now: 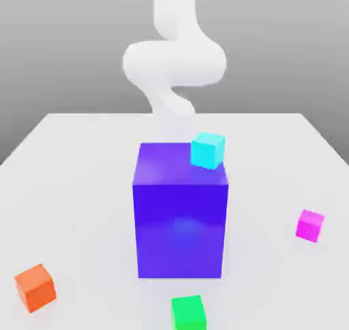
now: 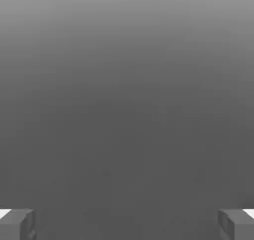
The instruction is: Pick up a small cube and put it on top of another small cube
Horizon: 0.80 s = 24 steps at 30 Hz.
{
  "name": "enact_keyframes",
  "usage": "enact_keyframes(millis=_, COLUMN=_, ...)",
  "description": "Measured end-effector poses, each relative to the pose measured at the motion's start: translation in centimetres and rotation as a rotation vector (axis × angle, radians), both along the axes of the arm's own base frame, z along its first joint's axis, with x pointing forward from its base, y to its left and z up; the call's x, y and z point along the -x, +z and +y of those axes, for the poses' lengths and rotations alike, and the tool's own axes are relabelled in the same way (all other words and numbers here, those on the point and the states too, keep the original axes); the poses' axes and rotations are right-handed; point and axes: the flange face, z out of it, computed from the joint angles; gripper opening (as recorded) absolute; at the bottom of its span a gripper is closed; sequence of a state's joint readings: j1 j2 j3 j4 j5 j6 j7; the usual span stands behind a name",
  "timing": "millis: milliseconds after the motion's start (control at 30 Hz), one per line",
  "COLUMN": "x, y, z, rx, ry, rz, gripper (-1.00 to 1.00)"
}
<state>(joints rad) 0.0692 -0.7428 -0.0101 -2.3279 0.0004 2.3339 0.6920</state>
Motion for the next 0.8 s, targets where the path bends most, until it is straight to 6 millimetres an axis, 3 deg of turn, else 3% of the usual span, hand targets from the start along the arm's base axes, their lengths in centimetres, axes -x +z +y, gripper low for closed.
enact_keyframes(millis=200, x=-3.9, y=-8.0, z=6.1, rx=0.169, ry=0.354, rz=0.100, gripper=0.00)
enact_keyframes(millis=400, x=-5.0, y=-16.3, z=12.6, rx=0.329, ry=0.712, rz=0.173, gripper=0.00)
enact_keyframes(millis=600, x=-3.6, y=-24.7, z=19.0, rx=0.484, ry=1.081, rz=0.225, gripper=0.00)
enact_keyframes(millis=800, x=0.1, y=-33.0, z=24.2, rx=0.633, ry=1.458, rz=0.257, gripper=0.00)
